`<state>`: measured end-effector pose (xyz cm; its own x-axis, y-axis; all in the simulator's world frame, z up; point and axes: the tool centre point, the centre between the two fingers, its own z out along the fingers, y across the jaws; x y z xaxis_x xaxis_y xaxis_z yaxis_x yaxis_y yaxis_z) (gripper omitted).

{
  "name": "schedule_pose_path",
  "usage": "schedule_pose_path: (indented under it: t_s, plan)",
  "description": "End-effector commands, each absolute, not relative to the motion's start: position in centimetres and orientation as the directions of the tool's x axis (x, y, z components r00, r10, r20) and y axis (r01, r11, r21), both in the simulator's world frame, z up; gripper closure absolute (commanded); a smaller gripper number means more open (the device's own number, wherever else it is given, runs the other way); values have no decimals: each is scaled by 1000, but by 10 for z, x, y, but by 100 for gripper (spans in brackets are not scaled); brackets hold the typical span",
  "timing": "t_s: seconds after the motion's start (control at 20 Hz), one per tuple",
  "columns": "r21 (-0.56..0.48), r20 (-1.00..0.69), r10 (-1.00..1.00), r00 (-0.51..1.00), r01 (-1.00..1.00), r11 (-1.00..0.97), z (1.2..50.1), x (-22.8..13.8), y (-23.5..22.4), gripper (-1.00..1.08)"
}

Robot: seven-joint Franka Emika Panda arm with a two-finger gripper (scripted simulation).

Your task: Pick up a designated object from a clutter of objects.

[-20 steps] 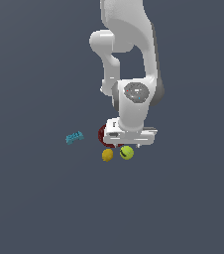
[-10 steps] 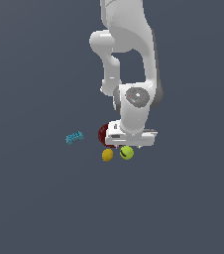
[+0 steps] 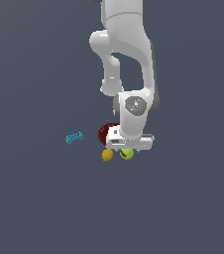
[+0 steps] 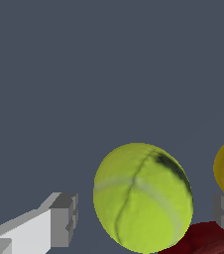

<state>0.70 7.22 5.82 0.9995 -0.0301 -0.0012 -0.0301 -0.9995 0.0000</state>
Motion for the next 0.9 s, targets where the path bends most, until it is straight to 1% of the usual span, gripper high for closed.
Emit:
schedule_pose_path:
  t_s: [0.0, 0.25, 0.3, 0.85]
  plan:
    - [0, 0, -30, 1000, -30, -1000, 48, 7, 72, -92]
    - [0, 0, -30, 1000, -30, -1000, 41, 8, 72, -92]
    - [0, 0, -30, 1000, -30, -1000, 41, 8, 72, 108]
    - [0, 1, -30, 1000, -30, -1000, 42, 8, 73, 108]
